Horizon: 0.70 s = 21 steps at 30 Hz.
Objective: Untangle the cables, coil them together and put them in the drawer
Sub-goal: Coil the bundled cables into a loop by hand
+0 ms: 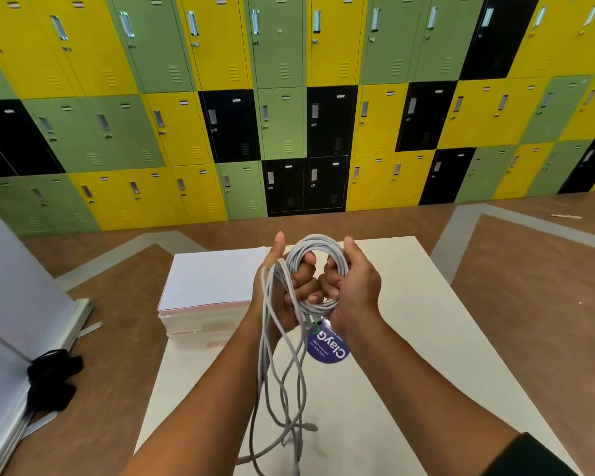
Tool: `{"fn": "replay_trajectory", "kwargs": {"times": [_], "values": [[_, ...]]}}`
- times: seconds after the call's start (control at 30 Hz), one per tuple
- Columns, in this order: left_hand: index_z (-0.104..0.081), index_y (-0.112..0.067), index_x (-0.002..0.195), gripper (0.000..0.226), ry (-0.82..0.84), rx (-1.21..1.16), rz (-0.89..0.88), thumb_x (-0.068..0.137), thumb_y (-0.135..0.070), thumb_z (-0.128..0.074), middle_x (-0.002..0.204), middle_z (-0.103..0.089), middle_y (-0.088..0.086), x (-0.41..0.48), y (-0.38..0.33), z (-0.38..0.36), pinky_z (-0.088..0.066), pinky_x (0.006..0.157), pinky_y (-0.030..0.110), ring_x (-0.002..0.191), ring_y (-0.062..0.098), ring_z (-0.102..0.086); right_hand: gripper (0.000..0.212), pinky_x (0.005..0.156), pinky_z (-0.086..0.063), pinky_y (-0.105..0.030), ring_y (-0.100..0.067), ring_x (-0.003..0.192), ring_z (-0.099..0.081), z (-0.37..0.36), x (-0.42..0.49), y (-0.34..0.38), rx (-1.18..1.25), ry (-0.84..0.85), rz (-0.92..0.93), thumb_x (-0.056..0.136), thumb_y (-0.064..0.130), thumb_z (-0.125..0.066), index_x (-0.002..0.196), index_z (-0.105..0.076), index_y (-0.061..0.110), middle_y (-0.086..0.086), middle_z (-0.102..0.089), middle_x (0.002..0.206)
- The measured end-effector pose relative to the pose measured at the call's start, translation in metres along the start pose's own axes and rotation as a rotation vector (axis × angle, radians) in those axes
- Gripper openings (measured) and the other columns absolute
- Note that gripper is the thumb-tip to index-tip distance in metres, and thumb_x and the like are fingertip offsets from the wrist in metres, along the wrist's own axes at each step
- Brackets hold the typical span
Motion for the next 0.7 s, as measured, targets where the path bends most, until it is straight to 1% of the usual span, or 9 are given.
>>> {"fn": "replay_trajectory", "kwargs": {"times": [0.07,0.13,0.23,0.27,0.37,0.47,0.57,0.63,0.7], "values": [[-0.066,-0.004,0.076,0.063,-0.004,-0.035,-0.009,0.095,-0.056,-0.037,0.039,-0.040,-0.002,0.001,0.001,-0.001,-0.040,0.041,0.021,0.029,0.007,-0.037,0.037,0.049,-0.023,-0.027,-0.011,0.044,-0.028,0.001,-0.003,0.005,-0.015,-0.017,0.056,0.096,0.040,-0.057,0.071,-0.056,0.014,0.001,-0.041,0.050],[-0.063,-0.007,0.072,0.052,-0.097,-0.027,-0.023,0.094,-0.051,-0.044,0.038,-0.037,-0.003,-0.001,0.002,0.006,-0.034,0.039,0.019,0.028,0.006,-0.033,0.039,0.047,-0.027,-0.027,-0.011,0.043,-0.029,0.000,-0.005,0.013,-0.109,0.001,0.159,0.100,0.036,-0.053,0.070,-0.057,0.012,-0.001,-0.040,0.052],[-0.048,-0.012,0.067,0.045,-0.285,0.026,-0.015,0.096,-0.046,-0.048,0.038,-0.032,-0.003,-0.009,0.001,0.016,-0.026,0.038,0.017,0.027,0.007,-0.030,0.045,0.057,-0.039,-0.040,-0.017,0.045,-0.034,-0.005,-0.007,0.014,-0.244,0.085,0.216,0.103,0.039,-0.048,0.072,-0.064,0.011,-0.004,-0.042,0.050],[-0.047,-0.013,0.064,0.047,-0.328,0.044,0.002,0.097,-0.047,-0.049,0.038,-0.034,-0.002,-0.011,0.002,0.018,-0.028,0.037,0.016,0.028,0.008,-0.032,0.045,0.056,-0.040,-0.039,-0.019,0.045,-0.037,-0.007,-0.007,0.016,-0.286,0.117,0.226,0.103,0.038,-0.046,0.073,-0.065,0.010,-0.005,-0.044,0.050],[-0.048,-0.014,0.051,0.058,-0.422,0.148,0.046,0.097,-0.049,-0.051,0.040,-0.040,0.001,-0.018,0.003,0.023,-0.032,0.037,0.016,0.032,0.012,-0.037,0.040,0.047,-0.040,-0.029,-0.019,0.048,-0.044,-0.018,-0.009,0.030,-0.500,0.248,0.297,0.102,0.041,-0.049,0.081,-0.066,0.012,-0.003,-0.052,0.058],[-0.044,-0.013,0.058,0.054,-0.369,0.180,0.059,0.100,-0.047,-0.046,0.039,-0.029,-0.001,-0.021,0.008,0.019,-0.024,0.039,0.019,0.030,0.010,-0.028,0.022,0.046,-0.039,-0.028,-0.013,0.048,-0.043,-0.028,-0.006,0.038,-0.662,0.364,0.339,0.096,0.031,-0.064,0.090,-0.070,0.010,0.003,-0.051,0.055],[-0.039,-0.011,0.066,0.048,-0.272,0.118,0.066,0.099,-0.046,-0.044,0.039,-0.027,-0.001,-0.019,0.014,0.015,-0.021,0.040,0.020,0.028,0.009,-0.025,0.018,0.047,-0.039,-0.029,-0.012,0.047,-0.041,-0.033,-0.001,0.041,-0.712,0.400,0.330,0.097,0.022,-0.062,0.093,-0.070,0.007,0.002,-0.047,0.051],[-0.049,-0.009,0.067,0.047,-0.209,0.082,0.058,0.098,-0.045,-0.044,0.039,-0.029,-0.002,-0.018,0.015,0.011,-0.026,0.037,0.017,0.027,0.008,-0.026,0.020,0.046,-0.039,-0.029,-0.013,0.046,-0.040,-0.034,-0.001,0.044,-0.691,0.388,0.351,0.098,0.021,-0.060,0.092,-0.069,0.005,0.001,-0.046,0.051],[-0.058,-0.009,0.070,0.049,-0.162,0.111,0.056,0.100,-0.044,-0.043,0.040,-0.032,-0.002,-0.017,0.015,0.007,-0.033,0.036,0.019,0.027,0.007,-0.027,0.022,0.046,-0.038,-0.027,-0.012,0.045,-0.038,-0.031,0.000,0.043,-0.636,0.360,0.342,0.100,0.021,-0.058,0.091,-0.069,0.004,0.001,-0.046,0.052]]}}
Point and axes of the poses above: each hand's wrist, its own x-axis towards the middle knuckle, its own z-axis out of the back of the hand, y = z × x, the point moved 9 cm from there along x, towards the middle knuckle
